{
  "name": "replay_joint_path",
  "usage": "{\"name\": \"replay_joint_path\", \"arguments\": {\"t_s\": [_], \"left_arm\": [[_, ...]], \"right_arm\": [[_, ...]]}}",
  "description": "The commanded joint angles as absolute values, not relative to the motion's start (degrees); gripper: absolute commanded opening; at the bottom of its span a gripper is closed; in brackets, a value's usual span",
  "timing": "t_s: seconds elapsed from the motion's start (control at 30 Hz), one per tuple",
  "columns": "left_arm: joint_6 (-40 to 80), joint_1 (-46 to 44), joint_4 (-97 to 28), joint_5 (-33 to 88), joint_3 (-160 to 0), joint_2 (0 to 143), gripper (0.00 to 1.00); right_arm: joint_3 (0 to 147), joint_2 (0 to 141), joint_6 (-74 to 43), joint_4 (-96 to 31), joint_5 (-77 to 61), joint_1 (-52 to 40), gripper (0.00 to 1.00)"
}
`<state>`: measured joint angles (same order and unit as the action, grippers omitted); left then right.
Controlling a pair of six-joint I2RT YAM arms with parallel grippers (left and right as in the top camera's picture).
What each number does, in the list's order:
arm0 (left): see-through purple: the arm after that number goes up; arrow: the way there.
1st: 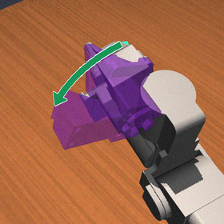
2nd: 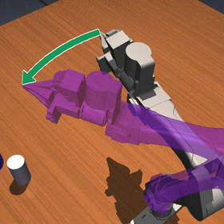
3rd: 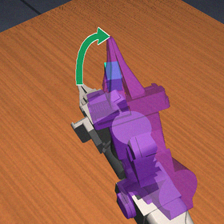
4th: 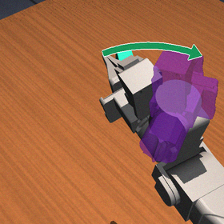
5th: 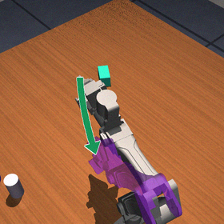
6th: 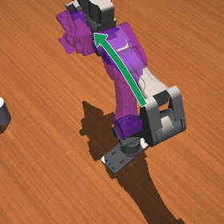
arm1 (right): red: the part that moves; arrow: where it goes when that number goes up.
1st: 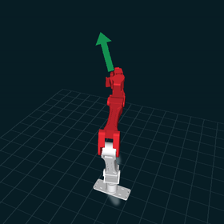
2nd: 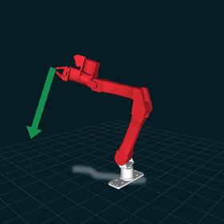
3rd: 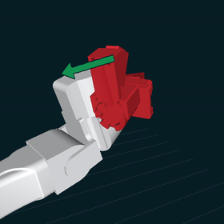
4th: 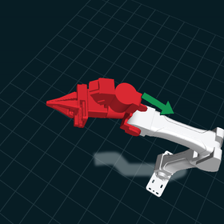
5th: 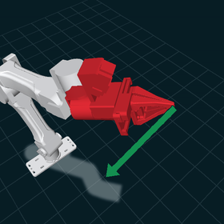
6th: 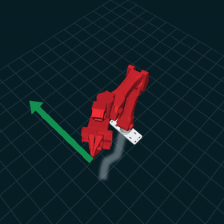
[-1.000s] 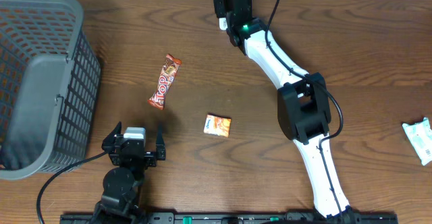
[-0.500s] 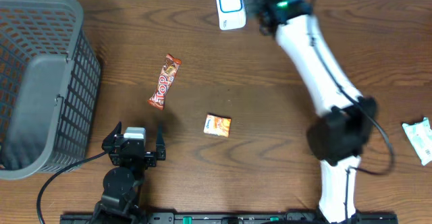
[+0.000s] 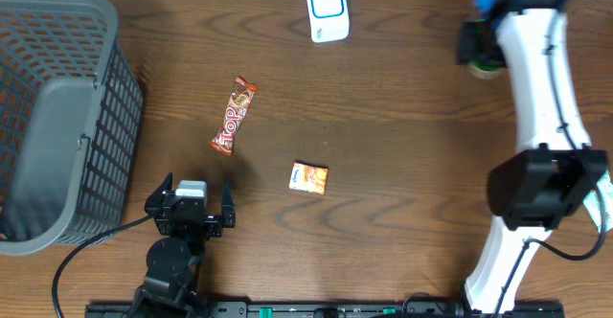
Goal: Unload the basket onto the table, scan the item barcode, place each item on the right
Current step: 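Carry the jar to the right table edge and set it down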
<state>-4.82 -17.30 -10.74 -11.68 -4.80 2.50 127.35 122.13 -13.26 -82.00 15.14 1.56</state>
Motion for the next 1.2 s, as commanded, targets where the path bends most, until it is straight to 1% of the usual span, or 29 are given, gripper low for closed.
{"name": "replay_joint_path", "arguments": {"t_s": [0.0,0.3,0.47,0.57,0.97,1.0,1.03,1.13,1.17], "left_arm": [[-5.5,-17.3,-12.4,-11.3,-3.9,2.5,0.98],[-5.5,-17.3,-12.4,-11.3,-3.9,2.5,0.98],[-5.5,-17.3,-12.4,-11.3,-3.9,2.5,0.98],[-5.5,-17.3,-12.4,-11.3,-3.9,2.5,0.98],[-5.5,-16.8,-12.4,-11.3,-3.9,2.4,0.98],[-5.5,-16.1,-12.4,-11.3,-3.9,2.4,0.98],[-5.5,-15.5,-12.4,-11.3,-3.9,2.4,0.98],[-5.5,-14.0,-12.4,-11.3,-3.9,1.3,0.98],[-5.5,-13.8,-12.4,-11.3,-3.9,0.8,0.98]], "right_arm": [[127.7,121.9,-15.9,-82.5,10.2,9.7,0.34],[127.6,125.1,-15.8,-80.8,7.8,27.3,0.31],[127.6,128.7,-15.8,-79.9,7.8,33.5,0.31],[127.6,131.3,-15.8,-79.6,7.8,36.4,0.34],[127.6,139.9,-15.6,-75.9,8.1,43.0,0.36],[127.6,140.2,-15.6,-75.4,8.0,43.4,0.38],[127.6,140.3,-15.6,-75.0,8.0,43.6,0.45],[127.6,140.5,-15.6,-73.6,7.9,43.9,0.9],[127.7,140.5,-15.6,-73.0,7.8,43.9,0.99]]}}
